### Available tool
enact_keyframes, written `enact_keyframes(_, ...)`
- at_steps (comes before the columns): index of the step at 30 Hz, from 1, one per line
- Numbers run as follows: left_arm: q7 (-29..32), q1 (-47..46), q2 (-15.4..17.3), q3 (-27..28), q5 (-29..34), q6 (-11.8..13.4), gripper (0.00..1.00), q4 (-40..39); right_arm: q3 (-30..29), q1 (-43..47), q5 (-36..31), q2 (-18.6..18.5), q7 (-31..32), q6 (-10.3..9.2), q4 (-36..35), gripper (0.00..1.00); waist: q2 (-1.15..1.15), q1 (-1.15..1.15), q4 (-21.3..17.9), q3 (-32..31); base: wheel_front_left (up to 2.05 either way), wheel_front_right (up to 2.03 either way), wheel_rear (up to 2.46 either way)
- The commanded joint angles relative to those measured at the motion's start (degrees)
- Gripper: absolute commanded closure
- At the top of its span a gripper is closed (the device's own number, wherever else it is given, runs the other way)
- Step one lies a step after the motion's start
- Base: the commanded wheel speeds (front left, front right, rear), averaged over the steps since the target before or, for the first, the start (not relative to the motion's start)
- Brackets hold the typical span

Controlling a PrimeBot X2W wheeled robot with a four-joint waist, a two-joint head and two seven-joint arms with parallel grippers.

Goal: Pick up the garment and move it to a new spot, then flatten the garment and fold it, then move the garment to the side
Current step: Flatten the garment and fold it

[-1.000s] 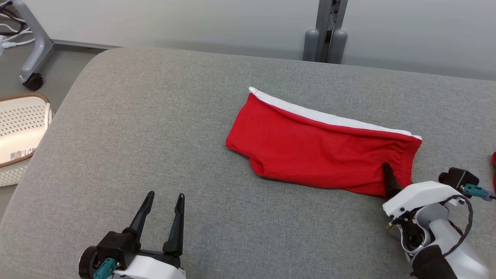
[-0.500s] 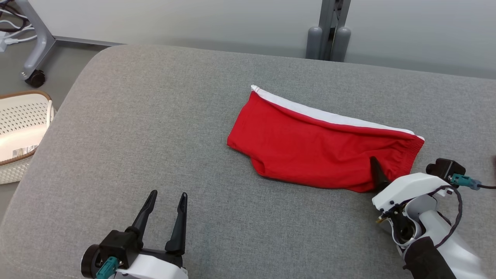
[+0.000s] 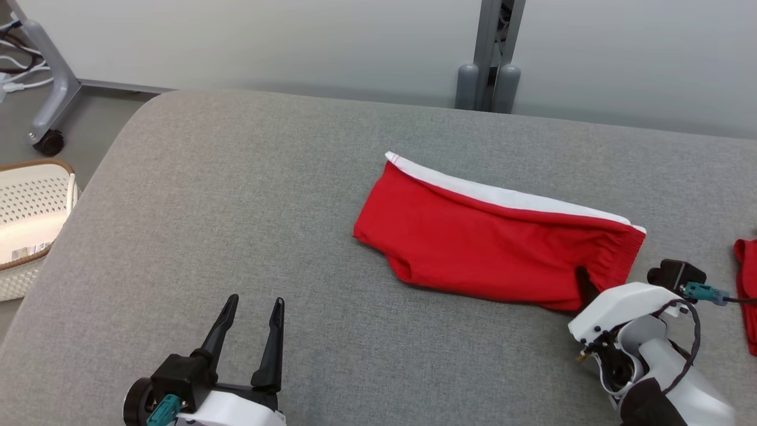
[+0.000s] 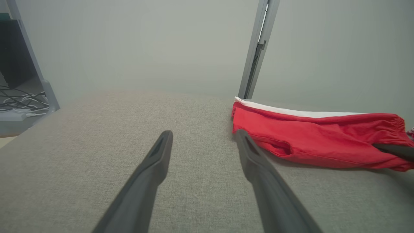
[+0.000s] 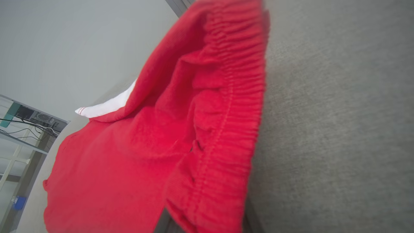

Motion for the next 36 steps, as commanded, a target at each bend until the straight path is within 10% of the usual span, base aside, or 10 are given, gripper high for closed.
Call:
enact_keyframes(1, -0.2, 0.2, 0.2, 0.0, -0.1, 0.1, 0.0, 0.1, 0.6, 1.0, 0.0, -1.2, -0.6, 0.11, 0.2, 1.0, 0.0, 0.0, -0.5, -0.7, 0.0, 0.0, 0.0)
enact_keyframes(21, -0.2, -0.8, 0.2, -1.2, -1.4, 0.5, 0.0, 0.4, 6.7, -6.6, -6.3, -15.4, 4.4, 0.08, 3.8, 1.0, 0.0, 0.0, 2.3, 0.0, 0.0, 0.0, 0.0)
enact_keyframes(36, -0.2, 0.0, 0.2, -1.9, -2.3, 1.0, 0.0, 1.0, 13.2, -11.6, -8.5, -12.1, 6.8, 0.08, 0.5, 1.0, 0.0, 0.0, 2.8, -2.4, 0.0, 0.0, 0.0)
